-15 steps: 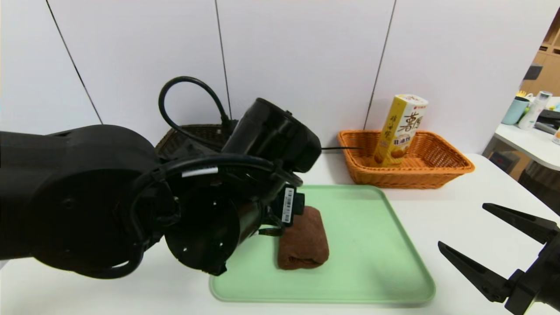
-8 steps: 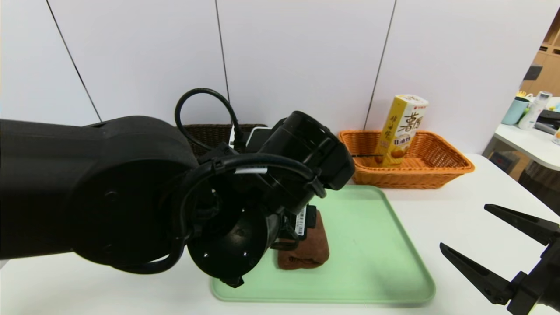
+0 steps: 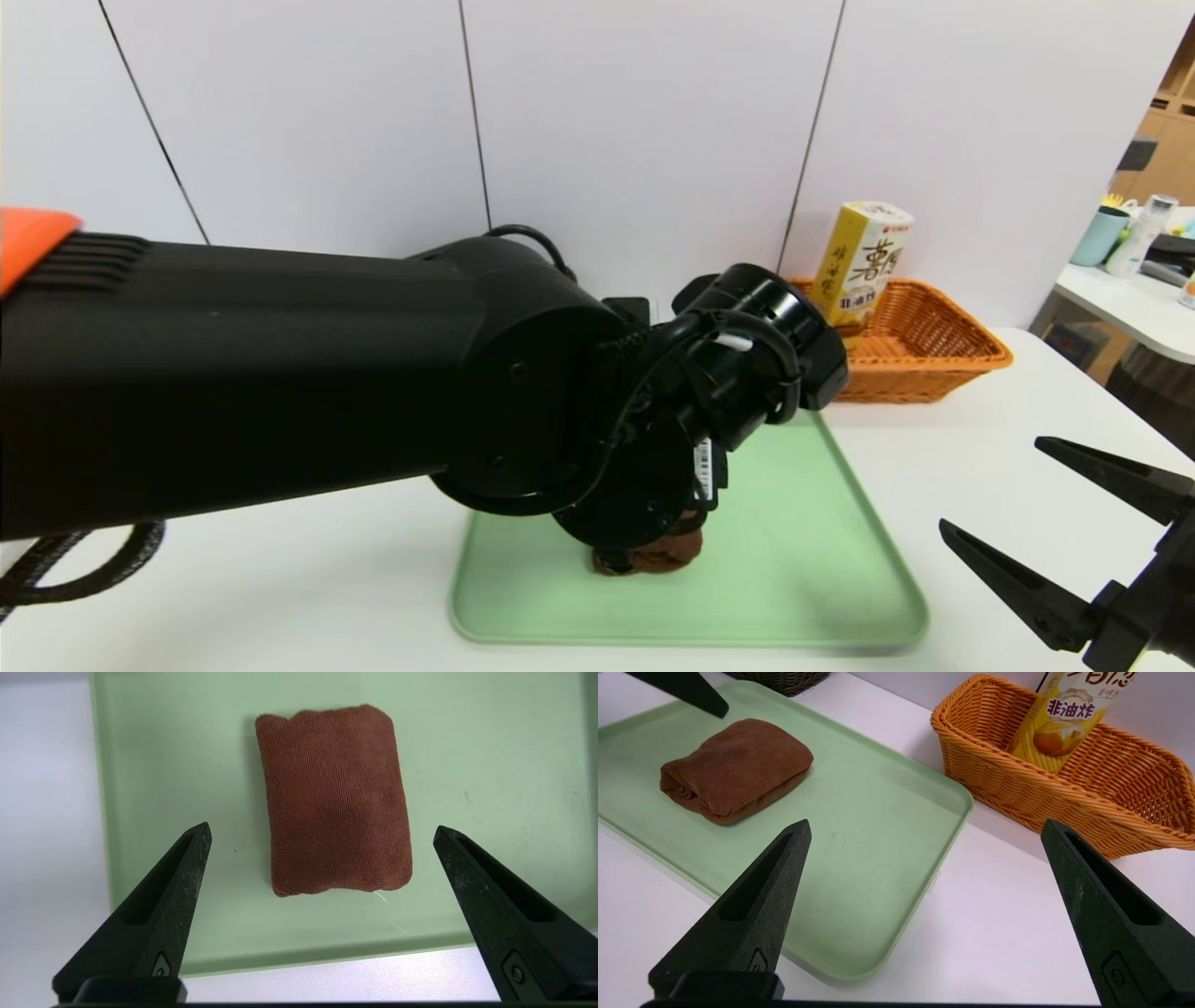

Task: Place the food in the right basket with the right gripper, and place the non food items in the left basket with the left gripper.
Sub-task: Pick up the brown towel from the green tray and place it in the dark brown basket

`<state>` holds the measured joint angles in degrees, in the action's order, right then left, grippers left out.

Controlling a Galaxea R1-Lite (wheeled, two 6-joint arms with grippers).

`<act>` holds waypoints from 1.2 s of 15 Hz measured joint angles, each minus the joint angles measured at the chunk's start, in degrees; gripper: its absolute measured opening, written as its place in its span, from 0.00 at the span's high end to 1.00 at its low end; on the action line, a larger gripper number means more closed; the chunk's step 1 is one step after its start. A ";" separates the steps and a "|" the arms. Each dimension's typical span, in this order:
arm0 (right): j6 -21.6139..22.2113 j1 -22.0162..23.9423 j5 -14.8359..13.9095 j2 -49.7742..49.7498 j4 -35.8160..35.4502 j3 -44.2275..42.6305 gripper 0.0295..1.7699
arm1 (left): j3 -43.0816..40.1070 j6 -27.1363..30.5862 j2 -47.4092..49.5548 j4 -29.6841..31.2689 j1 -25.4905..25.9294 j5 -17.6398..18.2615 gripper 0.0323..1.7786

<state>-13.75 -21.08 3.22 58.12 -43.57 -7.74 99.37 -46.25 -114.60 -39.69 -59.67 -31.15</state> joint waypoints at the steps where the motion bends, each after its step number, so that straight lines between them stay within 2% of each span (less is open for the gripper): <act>1: 0.00 0.00 0.05 0.00 0.00 0.00 0.04 | 1.18 -0.94 -1.30 -0.73 -0.06 0.37 0.05; 6: 0.04 0.00 0.17 -0.16 -0.04 0.41 0.04 | 3.74 -3.02 -5.62 -1.45 -0.09 0.69 0.05; 16: 0.04 0.00 0.30 -1.95 0.05 0.89 0.04 | 6.31 -3.24 -10.56 -0.85 0.61 0.61 0.05; 18: 0.04 0.00 0.35 -2.04 0.07 1.07 0.04 | 6.53 -3.15 -11.23 -0.85 1.22 1.57 0.05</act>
<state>-13.71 -21.08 3.57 56.09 -43.50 -6.67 105.90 -49.40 -125.83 -40.55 -58.45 -29.57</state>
